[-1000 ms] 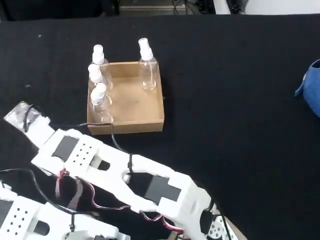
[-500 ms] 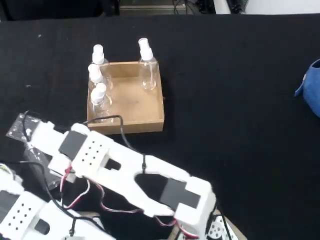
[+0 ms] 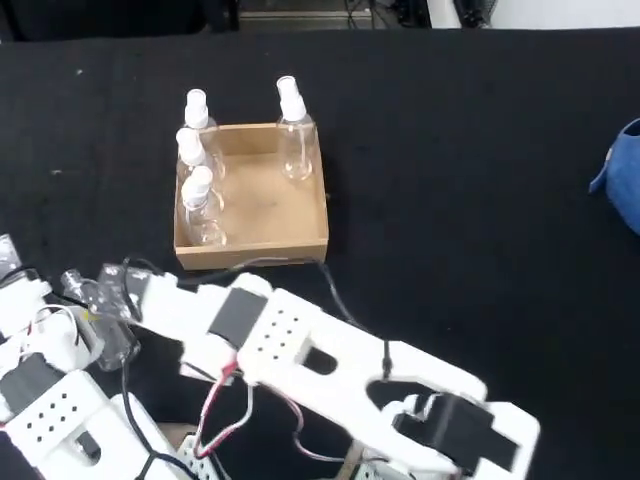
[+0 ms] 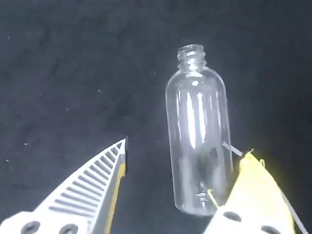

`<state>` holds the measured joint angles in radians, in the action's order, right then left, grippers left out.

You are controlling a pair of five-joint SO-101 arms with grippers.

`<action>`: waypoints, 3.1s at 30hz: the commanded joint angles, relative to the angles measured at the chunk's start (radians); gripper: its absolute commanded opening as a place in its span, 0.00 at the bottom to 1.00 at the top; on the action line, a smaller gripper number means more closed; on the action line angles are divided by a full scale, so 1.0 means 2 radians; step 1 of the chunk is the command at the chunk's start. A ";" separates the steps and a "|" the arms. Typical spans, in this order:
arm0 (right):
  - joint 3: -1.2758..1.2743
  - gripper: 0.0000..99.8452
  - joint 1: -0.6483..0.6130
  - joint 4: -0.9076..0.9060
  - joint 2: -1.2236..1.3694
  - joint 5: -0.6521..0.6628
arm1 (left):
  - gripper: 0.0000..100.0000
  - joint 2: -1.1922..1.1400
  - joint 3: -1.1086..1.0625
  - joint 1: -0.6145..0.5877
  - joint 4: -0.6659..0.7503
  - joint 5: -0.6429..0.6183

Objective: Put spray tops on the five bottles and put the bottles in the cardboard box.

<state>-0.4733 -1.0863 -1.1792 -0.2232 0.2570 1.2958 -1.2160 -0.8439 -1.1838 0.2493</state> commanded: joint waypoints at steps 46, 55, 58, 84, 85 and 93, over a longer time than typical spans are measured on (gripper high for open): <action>-0.147 0.24 0.015 0.115 -0.046 0.008 | 0.21 -0.207 -0.006 -0.129 0.107 0.332; -0.147 0.24 0.015 0.115 -0.046 0.007 | 0.03 -0.202 -0.019 -0.138 0.103 0.371; -0.145 0.24 0.015 0.114 -0.046 -0.012 | 0.03 -0.202 -0.020 -0.142 0.103 0.371; -0.066 0.01 0.019 0.132 0.135 -0.024 | 0.03 -0.199 0.120 -0.158 -0.038 0.309; -0.066 0.03 0.024 0.128 0.135 -0.024 | 0.03 -0.193 0.122 -0.163 -0.039 0.309; -0.013 0.01 0.084 -0.035 0.016 -0.024 | 0.03 -0.064 0.117 -0.167 -0.042 0.266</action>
<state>-0.5930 -0.9943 -1.0764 0.0008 0.2079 1.0165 -1.0411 -1.1753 -1.2605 0.8692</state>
